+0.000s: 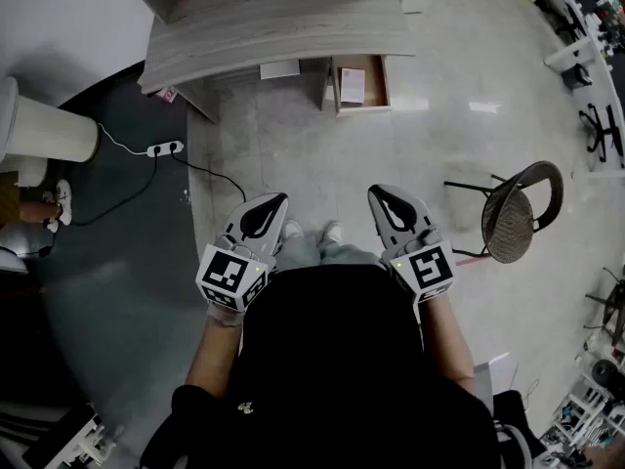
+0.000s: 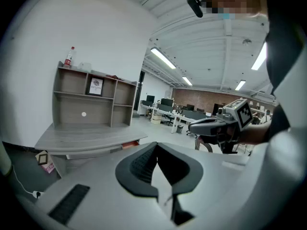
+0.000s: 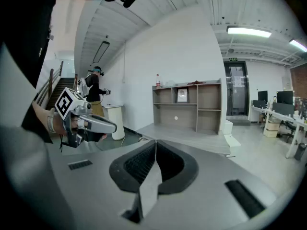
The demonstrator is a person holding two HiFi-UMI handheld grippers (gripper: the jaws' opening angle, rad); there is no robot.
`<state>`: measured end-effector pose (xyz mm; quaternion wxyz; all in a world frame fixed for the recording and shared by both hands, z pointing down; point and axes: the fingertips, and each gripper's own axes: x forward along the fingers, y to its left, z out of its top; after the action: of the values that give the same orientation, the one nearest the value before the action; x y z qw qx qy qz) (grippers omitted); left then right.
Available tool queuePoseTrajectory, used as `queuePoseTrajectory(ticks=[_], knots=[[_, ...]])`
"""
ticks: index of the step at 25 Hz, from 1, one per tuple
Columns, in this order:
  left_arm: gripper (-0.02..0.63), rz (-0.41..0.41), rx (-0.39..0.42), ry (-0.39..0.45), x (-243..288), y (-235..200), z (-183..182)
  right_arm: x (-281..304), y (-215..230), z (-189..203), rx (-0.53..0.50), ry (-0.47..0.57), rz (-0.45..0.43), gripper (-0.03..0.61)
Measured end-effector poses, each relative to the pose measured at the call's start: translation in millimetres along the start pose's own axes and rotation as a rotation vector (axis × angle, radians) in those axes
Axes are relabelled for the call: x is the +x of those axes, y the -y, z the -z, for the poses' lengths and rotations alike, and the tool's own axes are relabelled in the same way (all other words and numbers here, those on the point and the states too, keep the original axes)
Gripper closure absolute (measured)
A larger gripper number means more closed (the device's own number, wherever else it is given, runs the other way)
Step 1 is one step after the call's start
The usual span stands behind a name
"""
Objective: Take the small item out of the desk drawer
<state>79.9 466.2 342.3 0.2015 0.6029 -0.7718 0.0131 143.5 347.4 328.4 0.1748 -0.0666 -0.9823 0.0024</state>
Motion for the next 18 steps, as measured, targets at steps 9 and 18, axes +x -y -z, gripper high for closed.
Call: queuePoseTrajectory(ticks=[9, 18], knots=[[0.606, 0.027, -0.017, -0.004, -5, -38, -3, 37, -13, -11, -0.023, -0.022, 0.011, 0.577], [0.606, 0.098, -0.01, -0.017, 8, -78, -1, 63, -7, -16, -0.013, -0.054, 0.099, 0.576]])
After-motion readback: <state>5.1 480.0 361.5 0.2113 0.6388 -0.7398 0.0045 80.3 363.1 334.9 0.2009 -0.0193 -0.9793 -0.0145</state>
